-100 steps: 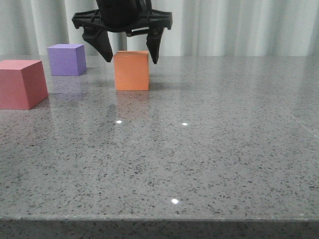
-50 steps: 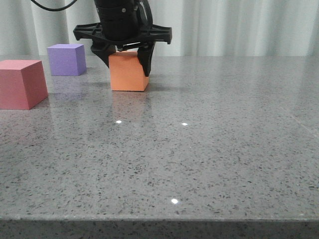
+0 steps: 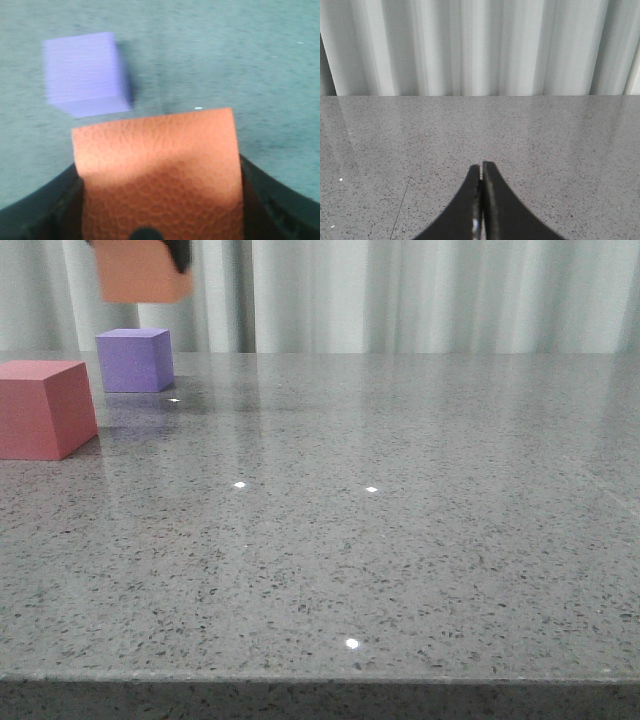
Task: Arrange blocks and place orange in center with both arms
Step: 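Lift the orange cube with the left gripper and carry it beside the purple cube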
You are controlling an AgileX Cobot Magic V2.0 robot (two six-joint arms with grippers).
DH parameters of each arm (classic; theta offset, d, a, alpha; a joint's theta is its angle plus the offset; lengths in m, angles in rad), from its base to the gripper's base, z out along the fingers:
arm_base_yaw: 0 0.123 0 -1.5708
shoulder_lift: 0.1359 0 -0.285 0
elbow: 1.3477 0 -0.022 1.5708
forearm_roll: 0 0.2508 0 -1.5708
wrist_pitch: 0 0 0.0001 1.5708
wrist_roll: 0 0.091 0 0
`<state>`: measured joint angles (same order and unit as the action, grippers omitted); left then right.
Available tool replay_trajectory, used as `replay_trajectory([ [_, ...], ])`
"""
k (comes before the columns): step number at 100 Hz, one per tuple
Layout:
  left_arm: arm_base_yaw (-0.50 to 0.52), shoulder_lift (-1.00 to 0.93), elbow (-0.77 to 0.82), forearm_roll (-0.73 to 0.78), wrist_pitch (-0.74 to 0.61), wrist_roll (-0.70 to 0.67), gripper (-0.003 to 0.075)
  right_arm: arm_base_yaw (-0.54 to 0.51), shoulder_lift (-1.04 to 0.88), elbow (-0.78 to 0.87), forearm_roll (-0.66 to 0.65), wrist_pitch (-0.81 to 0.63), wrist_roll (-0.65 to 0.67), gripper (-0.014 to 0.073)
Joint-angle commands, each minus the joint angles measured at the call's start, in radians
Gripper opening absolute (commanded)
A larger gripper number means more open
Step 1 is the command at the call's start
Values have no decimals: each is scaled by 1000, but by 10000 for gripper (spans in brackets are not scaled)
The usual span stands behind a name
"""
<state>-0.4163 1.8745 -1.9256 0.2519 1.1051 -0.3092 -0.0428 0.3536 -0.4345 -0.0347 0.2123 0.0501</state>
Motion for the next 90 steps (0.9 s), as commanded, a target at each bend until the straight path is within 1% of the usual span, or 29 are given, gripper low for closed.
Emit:
replay_trajectory([
  [1,50,-64,-29,-34,-9,49,219,-5,6,-25,-5,-85,-10,-68],
  [15,117,-64,-3,-105,-32,91,219,-5,6,-25,-5,-85,-10,-68],
  [29,146,-64,52,-128,-74,130,219,-5,6,-25,-5,-85,-10,-68],
  [76,150,-59,260,-124,-276,133,219,-5,6,-25,-5,-85,-10,-68],
  [90,150,-55,282,-124,-298,133,219,-5,6,-25,-5,-85,-10,-68],
])
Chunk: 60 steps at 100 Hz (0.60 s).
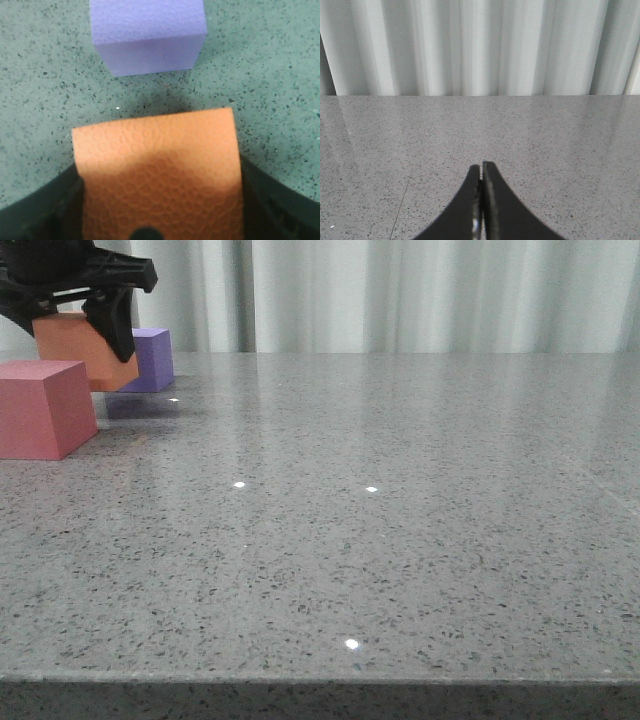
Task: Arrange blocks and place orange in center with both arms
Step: 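Lift the orange cube with the left gripper and carry it beside the purple cube, then lower the orange cube between the pink and purple cubes and release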
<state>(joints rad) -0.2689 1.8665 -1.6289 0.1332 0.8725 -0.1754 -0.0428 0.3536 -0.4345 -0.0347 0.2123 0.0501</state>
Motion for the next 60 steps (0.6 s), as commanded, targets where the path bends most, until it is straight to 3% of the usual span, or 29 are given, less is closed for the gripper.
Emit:
replay_trajectory([
  [1,3,-47,-15,-5,-65,-1,219,-5,6,-25,-5,-85,-10,-68],
  [39,3,4,-15,-5,-66,-1,244,-5,6,-25,-5,-85,-10,-68],
  [49,3,7,-15,-25,-62,-1,363,-5,6,-25,-5,-85,-10,-68],
  [60,3,7,-17,-31,-62,-1,575,-5,6,-25,-5,-85,-10,-68],
])
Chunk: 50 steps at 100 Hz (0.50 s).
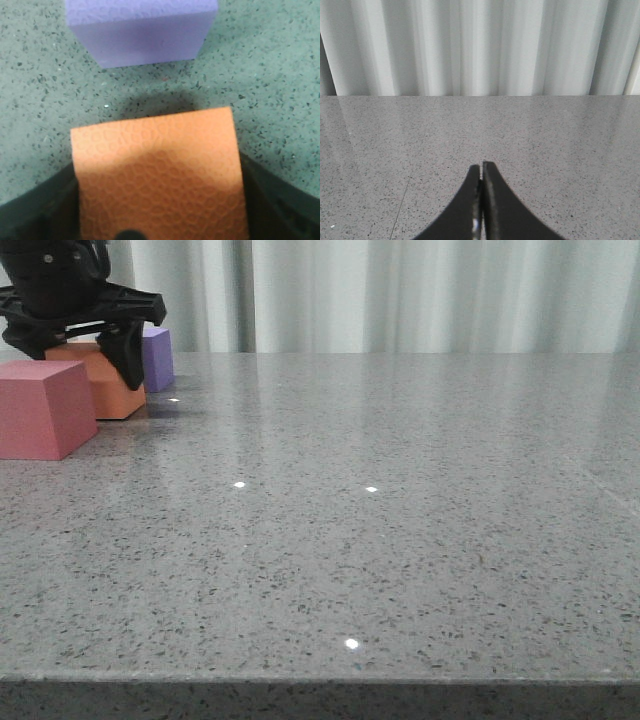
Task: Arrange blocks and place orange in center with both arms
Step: 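Lower the orange cube between the pink and purple cubes and release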
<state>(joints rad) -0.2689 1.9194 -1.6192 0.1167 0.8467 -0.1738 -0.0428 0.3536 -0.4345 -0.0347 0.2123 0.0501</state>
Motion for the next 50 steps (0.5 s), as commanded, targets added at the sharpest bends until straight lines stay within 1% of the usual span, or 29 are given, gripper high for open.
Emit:
replay_trajectory([
  [1,3,-46,-26,-15,-36,-2,595,-5,6,-25,-5,-85,-10,-68],
  [6,3,-48,-30,-15,-36,-2,643,-5,6,-25,-5,-85,-10,-68],
  [9,3,-51,-30,-15,-36,-2,652,-5,6,-25,-5,-85,-10,-68],
  [29,3,-124,-50,19,-36,-2,651,-5,6,-25,-5,-85,-10,-68],
  [50,6,-280,-56,48,-52,-2,651,-5,6,-25,-5,-85,-10,-68],
])
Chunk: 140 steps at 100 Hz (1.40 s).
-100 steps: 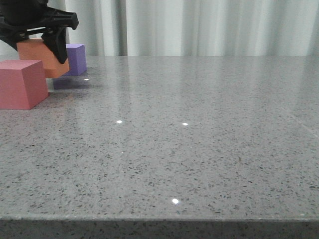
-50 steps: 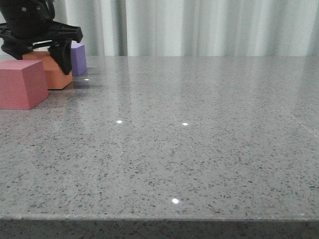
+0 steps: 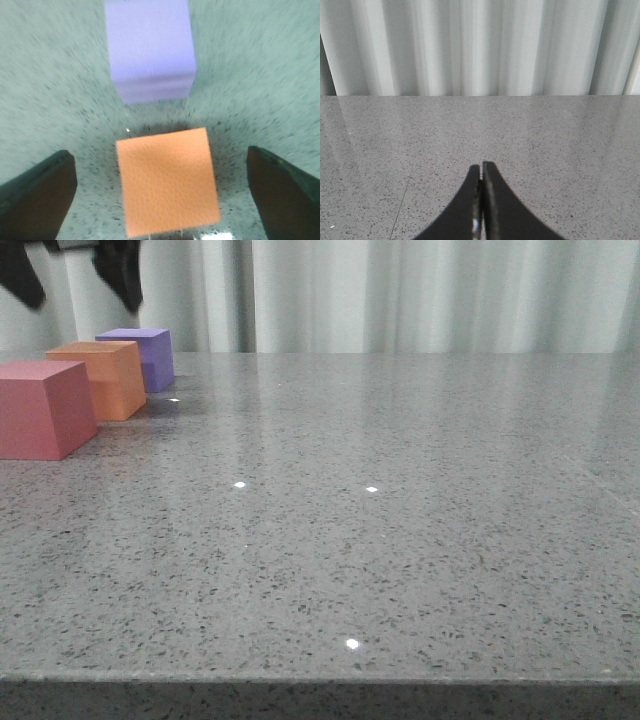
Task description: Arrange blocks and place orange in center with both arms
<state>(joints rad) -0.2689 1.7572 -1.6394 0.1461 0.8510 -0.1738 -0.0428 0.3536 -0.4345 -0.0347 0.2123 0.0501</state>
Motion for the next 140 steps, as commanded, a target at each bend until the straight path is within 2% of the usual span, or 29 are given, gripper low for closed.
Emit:
replay_trajectory([
  [1,8,-128,-35,18,-57,-2,651,-5,6,-25,-5,-85,-10,-68],
  [13,23,-228,3,16,-93,-2,646,-5,6,-25,-5,-85,-10,-68],
  [27,49,-360,122,16,-141,-2,625,-5,6,-25,-5,-85,-10,-68],
  [62,74,-765,606,6,-423,-28,617,-5,6,-25,-5,-85,-10,-68],
  [83,74,-998,881,16,-513,-29,606,-5,6,-25,-5,-85,-10,-68],
  [88,74,-1048,934,32,-531,-29,574,-5,6,-25,-5,-85,-10,-68],
  [95,74,-1115,1004,38,-563,-29,486,-5,6,-25,-5,-85,-10,-68],
  [100,74,-1156,1044,38,-584,-29,395,-5,6,-25,-5,-85,-10,-68],
  [112,74,-1230,1112,44,-631,-29,110,-5,6,-25,-5,-85,-10,-68],
  [118,74,-1251,1131,56,-646,-29,-9,-5,6,-25,-5,-85,-10,-68],
  [140,74,-1255,1133,64,-646,-29,-20,-5,6,-25,-5,-85,-10,-68],
])
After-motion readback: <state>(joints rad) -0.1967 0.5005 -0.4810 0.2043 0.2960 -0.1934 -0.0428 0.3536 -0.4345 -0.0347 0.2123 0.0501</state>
